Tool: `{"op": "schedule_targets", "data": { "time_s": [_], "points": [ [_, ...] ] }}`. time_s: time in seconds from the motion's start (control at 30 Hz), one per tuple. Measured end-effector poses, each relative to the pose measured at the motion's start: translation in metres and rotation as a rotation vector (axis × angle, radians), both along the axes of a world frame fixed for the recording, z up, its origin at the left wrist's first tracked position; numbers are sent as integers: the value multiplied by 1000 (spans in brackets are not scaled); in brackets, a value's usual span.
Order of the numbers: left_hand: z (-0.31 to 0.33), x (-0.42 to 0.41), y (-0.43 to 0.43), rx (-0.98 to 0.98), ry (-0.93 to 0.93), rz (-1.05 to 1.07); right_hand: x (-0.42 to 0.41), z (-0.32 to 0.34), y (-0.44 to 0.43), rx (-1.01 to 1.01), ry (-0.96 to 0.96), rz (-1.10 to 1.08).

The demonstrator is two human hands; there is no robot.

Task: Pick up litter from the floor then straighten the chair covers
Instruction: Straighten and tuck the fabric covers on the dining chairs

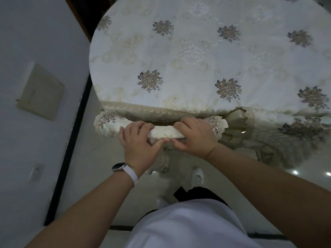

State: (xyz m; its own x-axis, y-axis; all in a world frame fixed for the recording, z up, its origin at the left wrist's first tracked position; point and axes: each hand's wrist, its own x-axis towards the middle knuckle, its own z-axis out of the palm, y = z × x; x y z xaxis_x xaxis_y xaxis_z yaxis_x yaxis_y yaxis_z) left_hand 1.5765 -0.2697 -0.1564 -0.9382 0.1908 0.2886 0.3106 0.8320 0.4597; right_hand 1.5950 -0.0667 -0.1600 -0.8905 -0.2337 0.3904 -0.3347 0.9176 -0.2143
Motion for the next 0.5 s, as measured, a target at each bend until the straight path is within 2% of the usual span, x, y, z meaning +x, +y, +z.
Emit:
{"op": "schedule_targets", "data": {
  "time_s": [0.13,0.5],
  "points": [
    [5,-21,-12,-65,7,-72,-12,-1,-2,-36,5,-25],
    [6,-43,-10,-59,-48,-69,-39,-2,2,-48,29,-1]
  ]
}}
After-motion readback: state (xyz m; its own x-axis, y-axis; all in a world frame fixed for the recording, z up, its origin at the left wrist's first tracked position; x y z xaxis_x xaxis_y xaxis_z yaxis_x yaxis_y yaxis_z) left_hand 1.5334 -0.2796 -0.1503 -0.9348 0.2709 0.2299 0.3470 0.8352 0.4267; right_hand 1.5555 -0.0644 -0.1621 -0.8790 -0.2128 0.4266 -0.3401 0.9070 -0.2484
